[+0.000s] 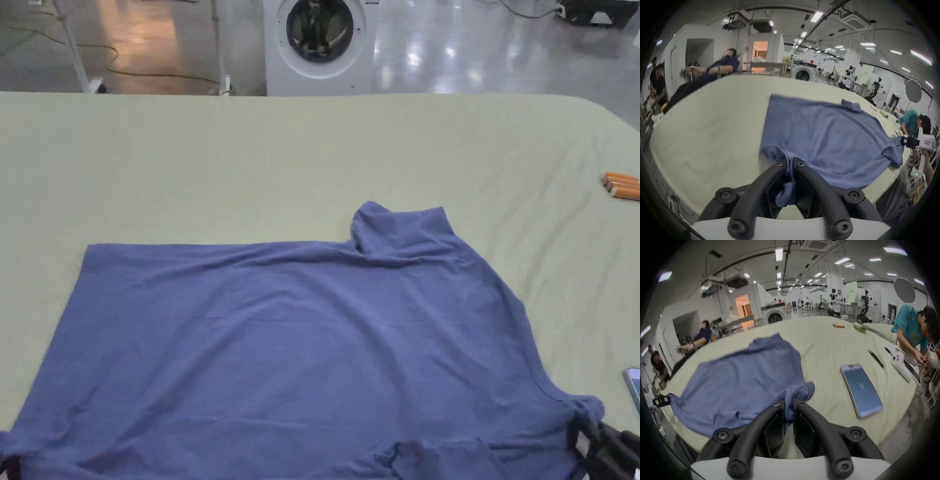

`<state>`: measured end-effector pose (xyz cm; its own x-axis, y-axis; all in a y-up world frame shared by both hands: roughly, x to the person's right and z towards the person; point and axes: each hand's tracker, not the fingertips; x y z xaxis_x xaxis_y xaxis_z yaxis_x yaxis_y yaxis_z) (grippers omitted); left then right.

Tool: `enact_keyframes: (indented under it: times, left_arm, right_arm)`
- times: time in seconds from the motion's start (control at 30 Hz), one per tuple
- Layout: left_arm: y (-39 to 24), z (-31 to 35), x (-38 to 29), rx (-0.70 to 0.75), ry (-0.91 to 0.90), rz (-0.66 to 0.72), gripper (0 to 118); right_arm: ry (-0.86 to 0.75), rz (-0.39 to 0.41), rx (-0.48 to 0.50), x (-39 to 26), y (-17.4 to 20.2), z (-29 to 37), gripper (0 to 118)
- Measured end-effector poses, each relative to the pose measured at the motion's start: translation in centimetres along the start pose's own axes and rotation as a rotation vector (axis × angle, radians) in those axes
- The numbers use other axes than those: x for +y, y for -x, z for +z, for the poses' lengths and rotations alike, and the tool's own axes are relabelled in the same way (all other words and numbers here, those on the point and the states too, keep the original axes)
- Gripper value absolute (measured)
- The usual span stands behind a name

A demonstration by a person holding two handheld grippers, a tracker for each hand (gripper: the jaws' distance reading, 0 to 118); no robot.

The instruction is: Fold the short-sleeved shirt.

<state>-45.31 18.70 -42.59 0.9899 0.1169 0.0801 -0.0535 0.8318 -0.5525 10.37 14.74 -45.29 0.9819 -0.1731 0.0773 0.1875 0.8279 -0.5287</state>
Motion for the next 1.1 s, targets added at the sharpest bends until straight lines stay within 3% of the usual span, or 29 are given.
enact_keyframes:
  times: [0.17,0.23,0.4,0.43,0.47,0.5,0.53,0.57,0.63,0.73,0.87,0.93,1.0,1.03,1.07,1.1]
  left_arm:
    - [2.5,-6.5,6.5,-0.035,-0.052,0.051,3]
    - [4.0,-9.6,8.1,-0.041,-0.016,0.112,3]
    - [5.4,-16.1,9.5,0.009,0.125,0.096,3]
    - [5.5,-16.8,9.4,0.014,0.133,0.096,7]
    - [5.6,-17.5,9.3,0.01,0.156,0.096,19]
    - [5.7,-17.9,9.0,0.017,0.175,0.095,39]
    - [5.6,-18.1,8.9,0.044,0.195,0.083,70]
    - [5.3,-17.8,8.6,0.084,0.181,0.055,78]
    - [4.6,-15.5,8.3,0.092,0.122,0.04,77]
    - [3.9,-9.6,8.1,-0.084,-0.009,0.098,71]
    - [0.7,-1.8,6.6,-0.063,-0.222,0.003,70]
    - [-1.0,1.2,5.3,-0.048,-0.307,-0.022,62]
    - [-2.9,3.4,4.3,-0.035,-0.288,-0.069,42]
    - [-4.1,4.3,3.7,0.006,-0.279,-0.08,27]
    - [-5.1,5.2,2.9,0.031,-0.285,-0.063,18]
    - [-5.7,6.0,2.1,0.024,-0.298,-0.054,9]
  right_arm:
    - [-0.022,-0.046,0.034,6.2,-0.5,-7.6,6]
    - [0.011,-0.068,0.032,8.1,-0.5,-11.1,6]
    - [0.118,-0.12,0.028,10.0,-0.1,-17.0,6]
    - [0.134,-0.121,0.024,9.8,0.0,-17.4,10]
    - [0.166,-0.113,0.021,9.8,0.1,-18.0,23]
    - [0.196,-0.098,0.006,9.7,0.2,-18.4,45]
    - [0.21,-0.074,-0.018,9.6,0.3,-18.4,63]
    - [0.185,-0.046,-0.037,9.4,0.3,-17.9,60]
    - [0.131,-0.042,0.0,9.4,-0.1,-16.4,59]
    - [0.018,-0.063,0.065,9.1,-0.3,-12.4,59]
    - [-0.097,-0.049,0.152,7.9,0.8,-5.7,59]
    - [-0.149,0.001,0.157,6.7,2.2,-2.3,58]
    - [-0.175,0.079,0.103,5.3,4.0,0.4,45]
    - [-0.172,0.072,0.111,4.4,4.8,1.6,23]
    - [-0.178,0.061,0.13,3.5,5.3,2.6,8]
    - [-0.179,0.035,0.155,2.9,5.7,3.3,5]
